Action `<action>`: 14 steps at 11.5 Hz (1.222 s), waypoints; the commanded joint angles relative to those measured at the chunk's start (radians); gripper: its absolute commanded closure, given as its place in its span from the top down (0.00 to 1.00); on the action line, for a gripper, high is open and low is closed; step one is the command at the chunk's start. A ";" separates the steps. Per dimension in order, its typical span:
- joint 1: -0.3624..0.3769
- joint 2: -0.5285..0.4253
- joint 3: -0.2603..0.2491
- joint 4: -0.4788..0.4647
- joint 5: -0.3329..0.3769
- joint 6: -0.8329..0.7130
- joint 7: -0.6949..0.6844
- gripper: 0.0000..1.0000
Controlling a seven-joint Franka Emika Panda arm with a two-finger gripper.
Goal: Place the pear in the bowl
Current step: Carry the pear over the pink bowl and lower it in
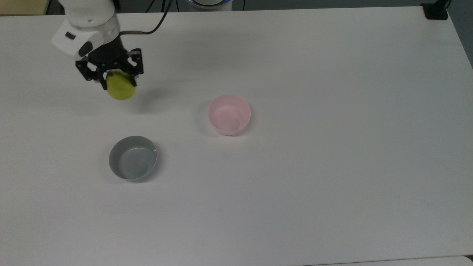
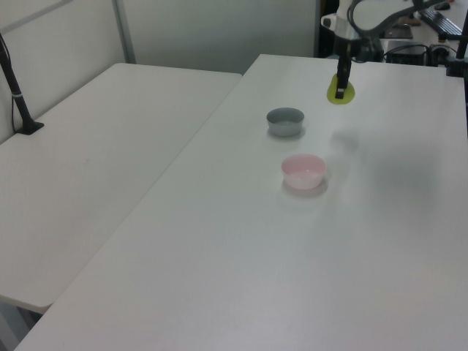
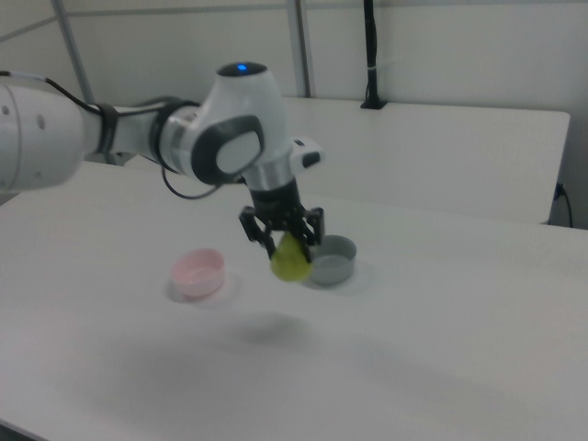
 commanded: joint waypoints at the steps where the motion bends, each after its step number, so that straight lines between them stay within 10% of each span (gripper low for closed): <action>1: 0.040 -0.056 0.073 0.130 0.012 -0.251 0.198 0.23; 6: 0.063 -0.067 0.211 0.191 0.013 -0.432 0.442 0.25; 14: 0.172 0.019 0.212 0.028 0.012 -0.059 0.456 0.25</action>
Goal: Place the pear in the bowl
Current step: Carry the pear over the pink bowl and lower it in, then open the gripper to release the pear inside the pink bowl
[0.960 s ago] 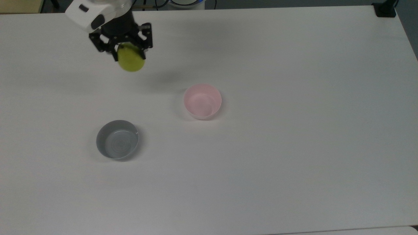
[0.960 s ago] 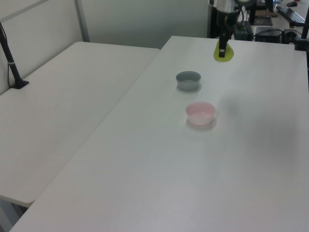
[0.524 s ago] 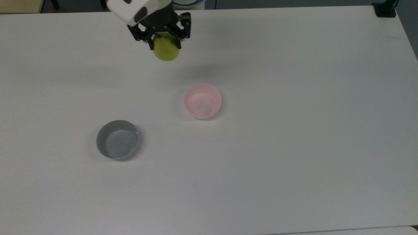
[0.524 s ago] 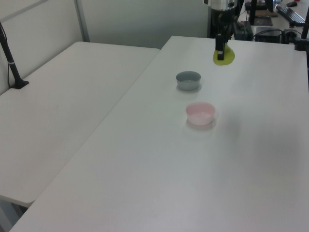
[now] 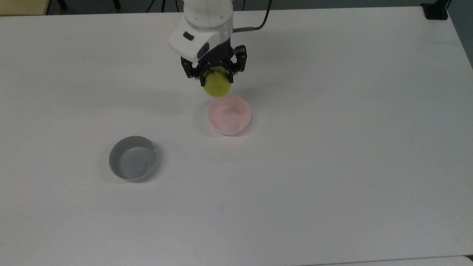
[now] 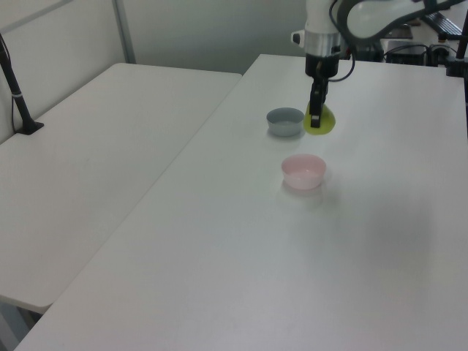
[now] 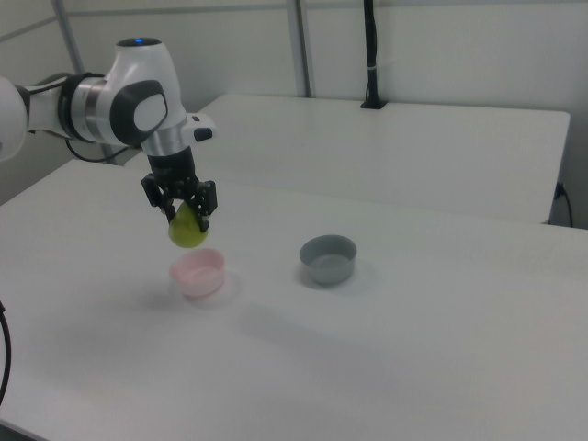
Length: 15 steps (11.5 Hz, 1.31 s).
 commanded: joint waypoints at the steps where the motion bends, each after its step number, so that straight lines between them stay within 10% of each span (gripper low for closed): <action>1: 0.028 0.049 -0.007 -0.028 0.012 0.114 0.017 0.25; 12: 0.068 0.155 -0.014 -0.094 -0.042 0.340 0.072 0.27; 15: 0.064 0.153 -0.017 -0.104 -0.042 0.329 0.073 0.64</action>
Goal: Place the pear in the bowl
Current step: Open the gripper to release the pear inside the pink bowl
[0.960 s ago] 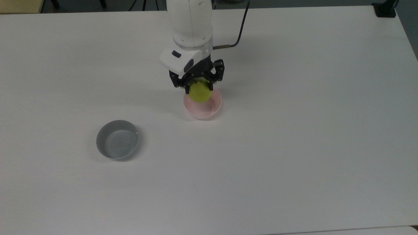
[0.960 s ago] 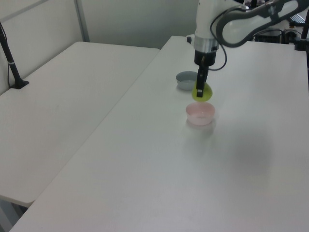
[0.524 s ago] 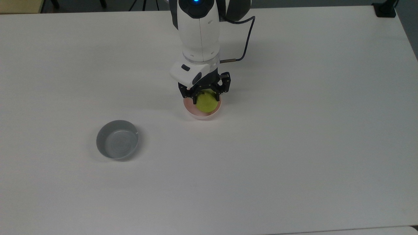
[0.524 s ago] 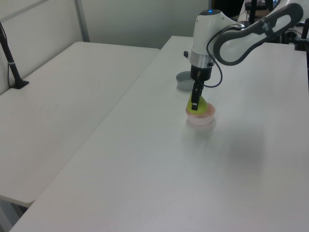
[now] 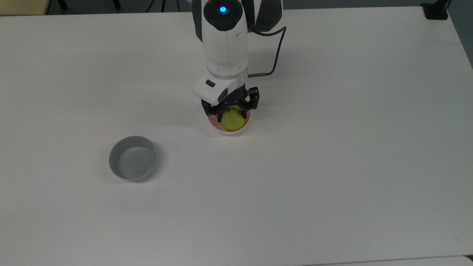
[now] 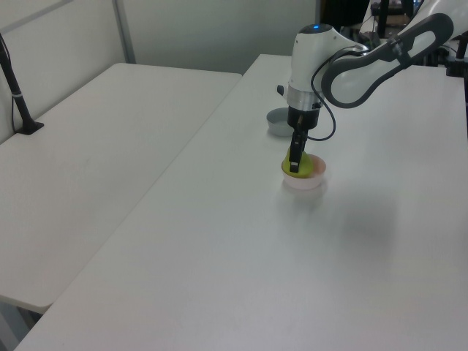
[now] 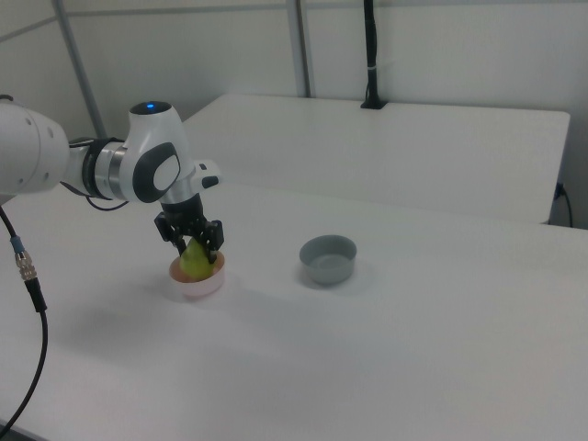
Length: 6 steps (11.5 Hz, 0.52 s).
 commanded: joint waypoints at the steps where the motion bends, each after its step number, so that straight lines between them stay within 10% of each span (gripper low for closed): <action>1: 0.012 -0.021 -0.027 -0.033 -0.017 0.018 0.023 0.76; 3: 0.010 -0.029 -0.033 -0.032 -0.017 0.015 0.031 0.98; 6: 0.006 -0.055 -0.033 -0.024 -0.018 -0.028 0.036 1.00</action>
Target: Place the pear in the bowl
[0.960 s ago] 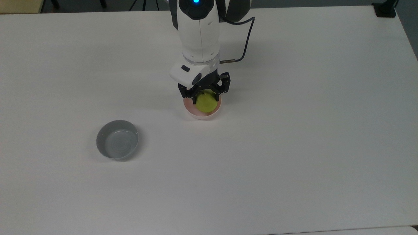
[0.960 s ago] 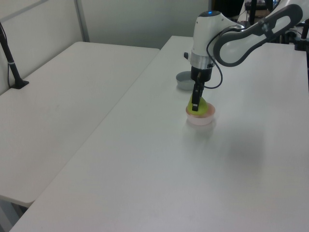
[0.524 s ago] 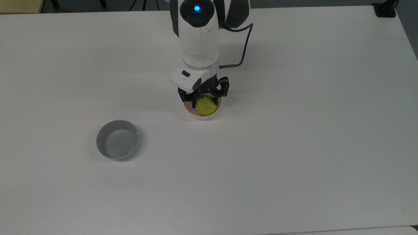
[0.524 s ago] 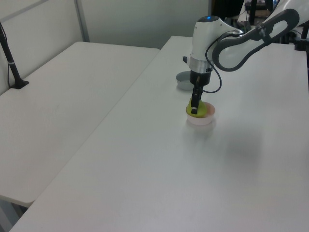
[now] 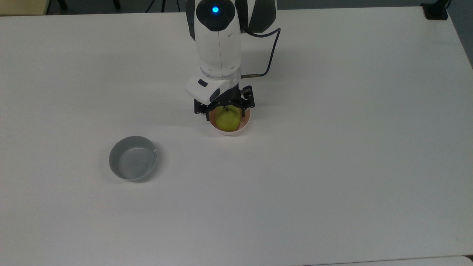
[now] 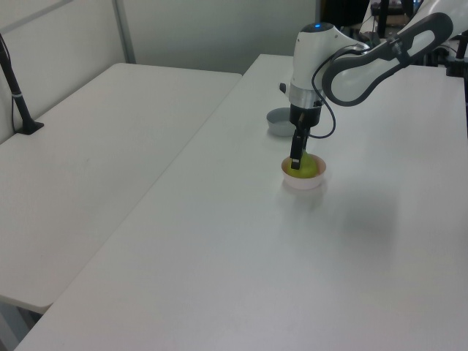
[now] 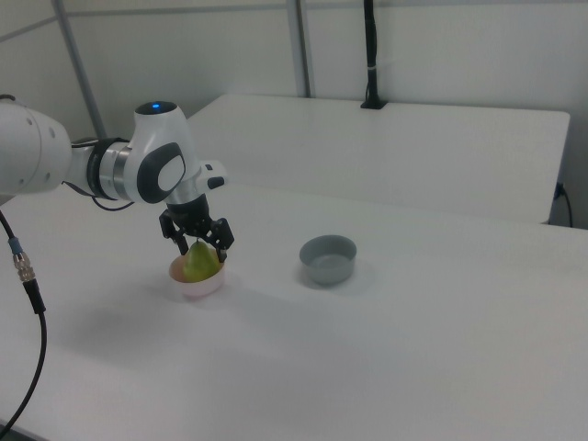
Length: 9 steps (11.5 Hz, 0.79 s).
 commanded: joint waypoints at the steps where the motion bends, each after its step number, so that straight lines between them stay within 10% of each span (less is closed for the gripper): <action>1: 0.008 -0.063 -0.012 -0.015 -0.018 -0.048 0.031 1.00; 9: -0.044 -0.250 -0.012 0.067 -0.008 -0.329 0.091 1.00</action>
